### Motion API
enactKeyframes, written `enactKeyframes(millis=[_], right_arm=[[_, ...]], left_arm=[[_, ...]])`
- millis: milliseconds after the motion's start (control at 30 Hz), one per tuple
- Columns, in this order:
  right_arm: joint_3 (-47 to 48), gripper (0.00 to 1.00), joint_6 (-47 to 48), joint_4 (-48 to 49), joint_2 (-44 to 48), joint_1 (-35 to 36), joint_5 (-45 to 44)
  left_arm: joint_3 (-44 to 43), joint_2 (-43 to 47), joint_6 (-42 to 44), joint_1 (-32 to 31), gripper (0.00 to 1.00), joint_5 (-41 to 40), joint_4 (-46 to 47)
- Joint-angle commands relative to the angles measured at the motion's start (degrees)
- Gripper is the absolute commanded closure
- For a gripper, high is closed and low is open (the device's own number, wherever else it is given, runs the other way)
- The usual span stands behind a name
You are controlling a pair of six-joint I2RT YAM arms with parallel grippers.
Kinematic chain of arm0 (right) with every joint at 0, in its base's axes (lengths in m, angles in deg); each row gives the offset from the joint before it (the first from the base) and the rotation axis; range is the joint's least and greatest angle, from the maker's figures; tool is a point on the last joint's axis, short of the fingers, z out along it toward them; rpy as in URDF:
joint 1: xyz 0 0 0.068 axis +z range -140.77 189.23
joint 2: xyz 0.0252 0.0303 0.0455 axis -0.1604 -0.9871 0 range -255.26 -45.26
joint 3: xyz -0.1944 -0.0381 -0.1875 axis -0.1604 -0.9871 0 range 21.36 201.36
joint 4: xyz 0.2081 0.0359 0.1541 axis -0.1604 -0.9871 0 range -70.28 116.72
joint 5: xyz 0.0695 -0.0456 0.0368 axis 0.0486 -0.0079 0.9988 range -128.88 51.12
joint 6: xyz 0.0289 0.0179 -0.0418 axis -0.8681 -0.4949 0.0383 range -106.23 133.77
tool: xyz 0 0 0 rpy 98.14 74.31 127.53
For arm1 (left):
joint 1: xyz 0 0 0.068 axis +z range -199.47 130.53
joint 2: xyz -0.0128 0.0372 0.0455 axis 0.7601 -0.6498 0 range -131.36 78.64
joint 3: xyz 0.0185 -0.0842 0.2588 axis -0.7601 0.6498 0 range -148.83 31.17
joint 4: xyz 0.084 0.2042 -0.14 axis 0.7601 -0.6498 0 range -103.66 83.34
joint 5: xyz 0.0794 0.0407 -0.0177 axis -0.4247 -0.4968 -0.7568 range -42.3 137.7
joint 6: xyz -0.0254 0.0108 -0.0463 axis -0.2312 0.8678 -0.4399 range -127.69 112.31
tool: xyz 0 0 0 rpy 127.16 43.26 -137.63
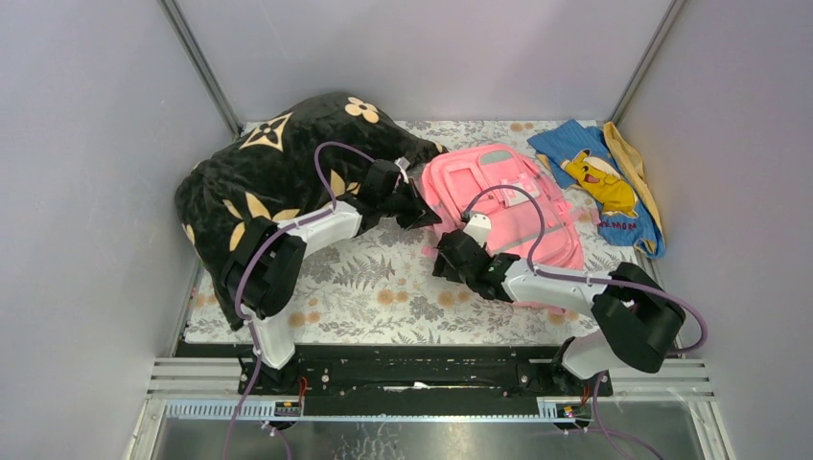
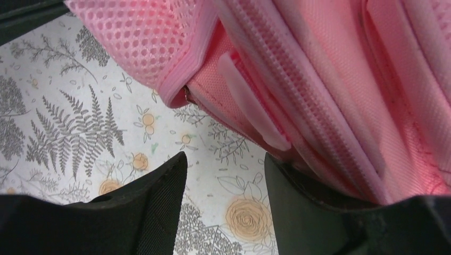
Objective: Pack the student bag
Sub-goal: Zip the student bag at the center of the board.
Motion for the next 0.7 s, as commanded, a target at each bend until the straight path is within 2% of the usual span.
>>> enactKeyframes(millis=[0, 133, 267, 667], right_arm=[[2.1, 0.40, 2.6, 7.1, -1.9, 0.0, -10.4], [1.7, 0.40, 5.9, 10.0, -2.5, 0.1, -15.8], [1.9, 0.40, 9.1, 13.9, -2.7, 0.2, -15.8], [7.4, 0.44, 12.4, 13.4, -7.6, 0.1, -19.4]], left_arm=[[-2.1, 1.1, -0.1, -0.1, 1.00, 2.1, 3.2], [-1.8, 1.3, -0.2, -0.1, 1.00, 2.3, 3.2], [-1.9, 1.1, -0.6, -0.1, 1.00, 2.9, 3.6], [-0.9, 1.0, -1.1, -0.1, 1.00, 4.2, 5.1]])
